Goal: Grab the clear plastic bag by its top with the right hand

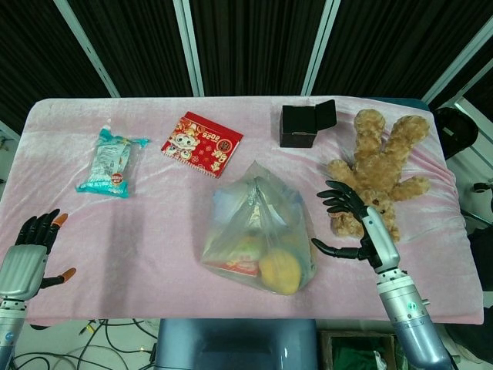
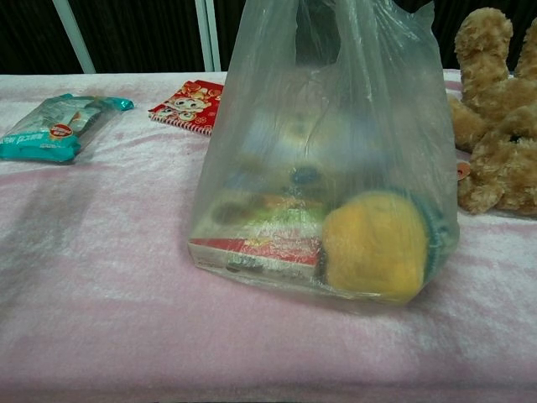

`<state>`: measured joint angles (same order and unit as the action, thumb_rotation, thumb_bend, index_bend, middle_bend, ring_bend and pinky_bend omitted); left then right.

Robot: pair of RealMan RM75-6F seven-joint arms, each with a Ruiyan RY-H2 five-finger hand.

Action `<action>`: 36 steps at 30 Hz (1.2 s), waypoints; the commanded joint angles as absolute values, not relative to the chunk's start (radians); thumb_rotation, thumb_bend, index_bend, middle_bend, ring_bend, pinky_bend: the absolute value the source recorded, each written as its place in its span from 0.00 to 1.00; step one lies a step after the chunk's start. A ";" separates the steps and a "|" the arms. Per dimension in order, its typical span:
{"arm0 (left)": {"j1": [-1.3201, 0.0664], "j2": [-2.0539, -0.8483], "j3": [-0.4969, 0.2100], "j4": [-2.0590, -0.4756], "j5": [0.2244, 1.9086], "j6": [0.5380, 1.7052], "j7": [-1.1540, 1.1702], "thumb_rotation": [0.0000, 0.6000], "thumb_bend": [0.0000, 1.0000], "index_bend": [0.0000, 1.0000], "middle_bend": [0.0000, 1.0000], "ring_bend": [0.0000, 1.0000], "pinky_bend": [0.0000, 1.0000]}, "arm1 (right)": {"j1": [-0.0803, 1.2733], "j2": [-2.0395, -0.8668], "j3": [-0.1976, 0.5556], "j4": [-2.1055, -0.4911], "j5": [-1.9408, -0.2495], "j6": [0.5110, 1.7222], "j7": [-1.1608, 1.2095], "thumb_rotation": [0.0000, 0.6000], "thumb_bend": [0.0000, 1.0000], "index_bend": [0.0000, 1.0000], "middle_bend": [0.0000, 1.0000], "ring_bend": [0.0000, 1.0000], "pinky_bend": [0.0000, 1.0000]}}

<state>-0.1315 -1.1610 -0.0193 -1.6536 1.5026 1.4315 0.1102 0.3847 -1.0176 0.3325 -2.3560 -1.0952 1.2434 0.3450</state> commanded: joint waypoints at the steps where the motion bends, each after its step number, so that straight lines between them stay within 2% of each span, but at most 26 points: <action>1: -0.132 -1.161 -0.019 -1.654 1.503 1.431 0.111 1.00 0.00 0.00 0.00 0.00 0.00 | 0.393 -1.020 0.342 -2.356 -1.079 1.238 0.347 1.00 0.12 0.17 0.24 0.25 0.28; 13: -0.134 -1.163 -0.022 -1.654 1.494 1.426 0.112 1.00 0.00 0.00 0.00 0.00 0.00 | 0.461 -1.059 0.384 -2.356 -0.985 1.188 0.342 1.00 0.12 0.17 0.24 0.25 0.28; 24: -0.137 -1.162 -0.026 -1.655 1.485 1.419 0.110 1.00 0.00 0.00 0.00 0.00 0.00 | 0.603 -1.177 0.458 -2.356 -0.824 1.165 0.284 1.00 0.12 0.18 0.24 0.25 0.28; 29: -0.136 -1.161 -0.027 -1.657 1.482 1.420 0.109 1.00 0.00 0.00 0.00 0.00 0.00 | 0.631 -1.228 0.446 -2.356 -0.788 1.191 0.243 1.00 0.12 0.18 0.24 0.26 0.28; 32: -0.136 -1.160 -0.027 -1.658 1.481 1.420 0.108 1.00 0.00 0.00 0.00 0.00 0.00 | 0.634 -1.255 0.434 -2.356 -0.768 1.203 0.236 1.00 0.12 0.21 0.27 0.28 0.29; 36: -0.136 -1.160 -0.027 -1.659 1.481 1.420 0.107 1.00 0.00 0.00 0.00 0.00 0.00 | 0.639 -1.266 0.427 -2.356 -0.756 1.204 0.222 1.00 0.12 0.29 0.35 0.36 0.32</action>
